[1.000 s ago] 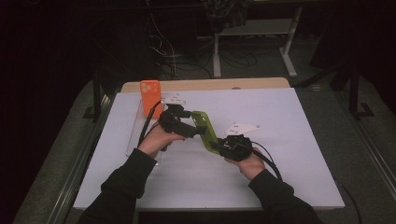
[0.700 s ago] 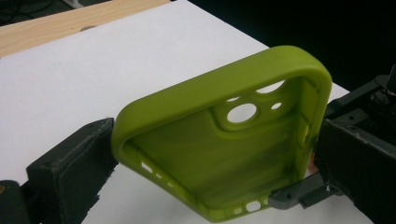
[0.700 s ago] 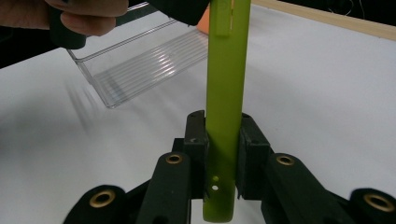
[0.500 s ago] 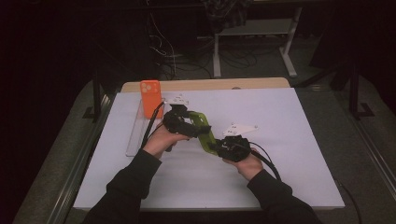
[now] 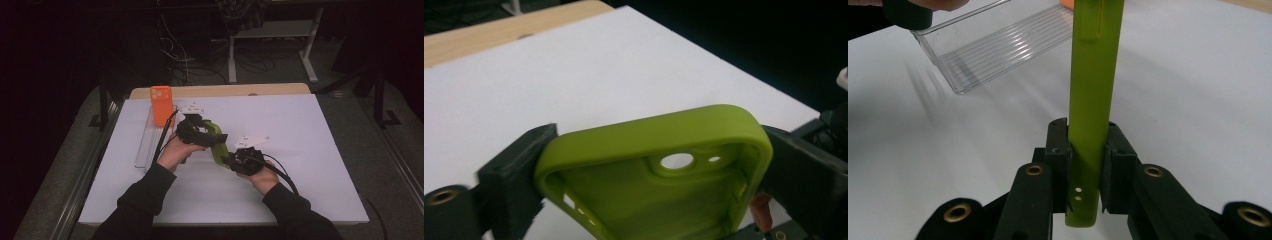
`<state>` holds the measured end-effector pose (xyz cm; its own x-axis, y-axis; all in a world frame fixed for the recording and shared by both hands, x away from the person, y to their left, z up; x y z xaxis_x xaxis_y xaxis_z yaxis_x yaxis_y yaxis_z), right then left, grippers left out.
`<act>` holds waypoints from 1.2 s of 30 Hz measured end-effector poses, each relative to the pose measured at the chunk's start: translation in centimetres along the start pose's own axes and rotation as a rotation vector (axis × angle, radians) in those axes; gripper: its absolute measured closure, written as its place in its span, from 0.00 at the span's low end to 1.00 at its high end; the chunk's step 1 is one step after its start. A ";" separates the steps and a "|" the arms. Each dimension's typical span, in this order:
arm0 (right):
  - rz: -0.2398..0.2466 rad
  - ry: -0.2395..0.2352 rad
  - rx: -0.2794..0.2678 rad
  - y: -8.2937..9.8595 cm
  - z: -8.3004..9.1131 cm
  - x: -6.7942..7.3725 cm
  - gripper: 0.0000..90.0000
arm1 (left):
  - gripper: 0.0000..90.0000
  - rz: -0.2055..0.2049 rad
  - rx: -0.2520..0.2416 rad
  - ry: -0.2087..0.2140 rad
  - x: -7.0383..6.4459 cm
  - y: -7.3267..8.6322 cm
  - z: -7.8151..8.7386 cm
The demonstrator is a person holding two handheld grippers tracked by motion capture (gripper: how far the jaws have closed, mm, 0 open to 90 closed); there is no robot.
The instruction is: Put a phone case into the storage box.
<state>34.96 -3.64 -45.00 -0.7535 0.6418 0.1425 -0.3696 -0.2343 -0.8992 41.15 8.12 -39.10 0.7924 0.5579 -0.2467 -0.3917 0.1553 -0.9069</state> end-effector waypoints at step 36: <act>0.007 0.042 0.116 2.7 4.5 -3.1 0.07 | 0.17 -0.090 -0.027 -0.100 2.1 -5.6 2.6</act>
<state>33.88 -9.53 -46.03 -0.7336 0.6695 0.1166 -0.4265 -0.3201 -0.8459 43.79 10.50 -33.62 0.7726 0.6214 -0.1300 -0.3075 0.1871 -0.9330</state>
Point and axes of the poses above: each handheld gripper's, and its own axes: z roughly backward along the jaws, y roughly out of its underside, x roughly to its left, the point moved 6 cm from there along -z, roughly forward along the jaws, and after that the axes turned 9 degrees about -x, right-handed, at the moved point
